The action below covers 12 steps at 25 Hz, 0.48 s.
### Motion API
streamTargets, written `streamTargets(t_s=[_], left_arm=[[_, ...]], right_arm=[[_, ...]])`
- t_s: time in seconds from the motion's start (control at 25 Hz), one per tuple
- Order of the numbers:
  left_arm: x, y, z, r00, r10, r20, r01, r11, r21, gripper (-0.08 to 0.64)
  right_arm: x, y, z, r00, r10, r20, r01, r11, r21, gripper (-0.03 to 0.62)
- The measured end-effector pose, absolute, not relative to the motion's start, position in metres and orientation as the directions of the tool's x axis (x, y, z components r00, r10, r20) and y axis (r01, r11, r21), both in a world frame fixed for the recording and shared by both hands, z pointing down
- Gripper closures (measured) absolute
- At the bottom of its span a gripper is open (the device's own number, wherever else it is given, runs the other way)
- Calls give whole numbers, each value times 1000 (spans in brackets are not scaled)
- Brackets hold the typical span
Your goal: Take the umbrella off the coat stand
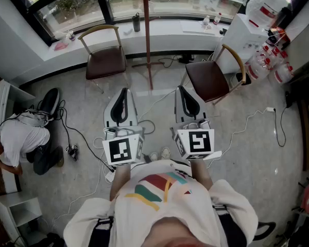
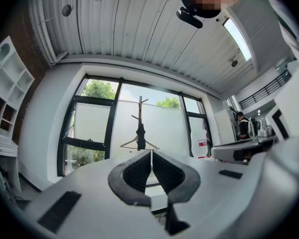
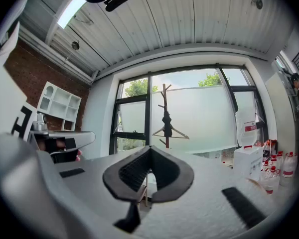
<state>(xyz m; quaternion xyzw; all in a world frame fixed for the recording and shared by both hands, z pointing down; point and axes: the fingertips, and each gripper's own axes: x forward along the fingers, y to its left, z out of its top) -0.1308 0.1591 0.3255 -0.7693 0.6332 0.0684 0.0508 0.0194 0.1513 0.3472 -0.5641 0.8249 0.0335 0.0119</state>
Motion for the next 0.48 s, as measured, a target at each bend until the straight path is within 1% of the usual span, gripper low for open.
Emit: streamTargets(t_s=[0.36, 0.48], left_arm=[[-131, 154, 330, 188, -967, -171, -981, -192, 6, 552], [-126, 153, 330, 188, -968, -164, -982, -191, 3, 552]], right_arm=[[19, 150, 347, -371, -928, -45, -928, 368, 60, 592], [23, 150, 347, -372, -926, -59, -928, 371, 36, 594]])
